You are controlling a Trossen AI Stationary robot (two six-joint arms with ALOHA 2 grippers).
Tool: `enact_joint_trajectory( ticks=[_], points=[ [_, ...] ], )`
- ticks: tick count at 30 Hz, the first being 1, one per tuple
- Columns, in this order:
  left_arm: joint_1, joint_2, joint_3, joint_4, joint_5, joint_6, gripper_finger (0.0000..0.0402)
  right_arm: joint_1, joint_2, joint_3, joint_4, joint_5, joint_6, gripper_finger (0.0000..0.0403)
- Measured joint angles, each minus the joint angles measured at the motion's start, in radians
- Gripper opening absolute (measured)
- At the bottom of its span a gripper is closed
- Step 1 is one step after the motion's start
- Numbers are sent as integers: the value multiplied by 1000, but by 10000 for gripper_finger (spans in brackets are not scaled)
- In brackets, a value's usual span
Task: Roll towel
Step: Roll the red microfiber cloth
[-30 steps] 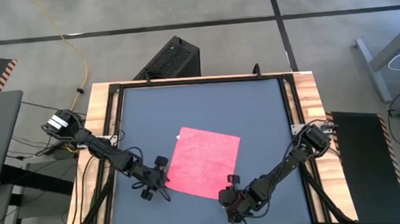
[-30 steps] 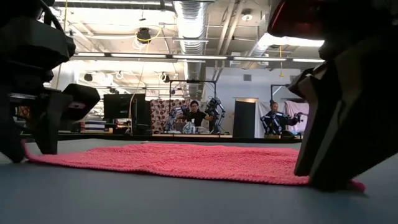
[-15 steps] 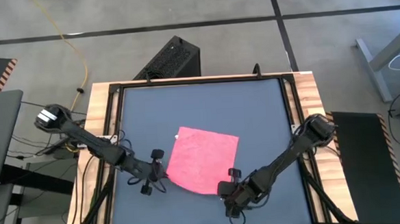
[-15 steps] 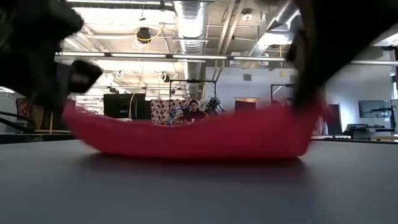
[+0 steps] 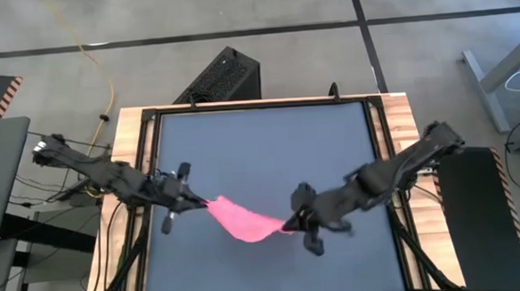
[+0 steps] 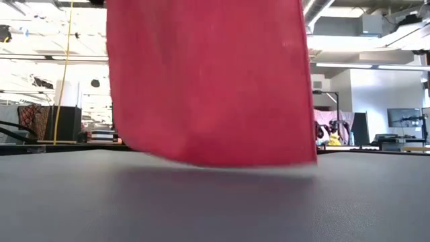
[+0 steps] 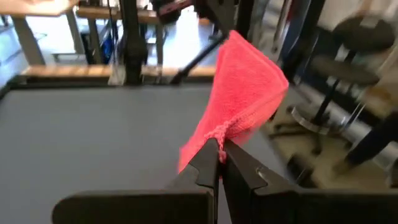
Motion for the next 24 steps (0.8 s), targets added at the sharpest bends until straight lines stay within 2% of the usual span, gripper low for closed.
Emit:
enact_joint_trajectory(
  ticks=[6,10,13,16,24],
  points=[
    [0,84,284,-250,-22,-53,0,-52,-47,87,1,3,-119,12],
    [28,164,366,-387,-95,-41,0,-142,-40,87,-122,-19,-169,12],
    [110,216,356,-452,-97,-41,0,-233,-22,63,-236,-74,-216,12],
    [236,256,304,-469,-87,-43,0,-335,-24,-1,-249,-110,-328,12],
    [588,284,110,-280,35,88,0,-584,-24,-153,-234,-131,-579,12]
  ],
)
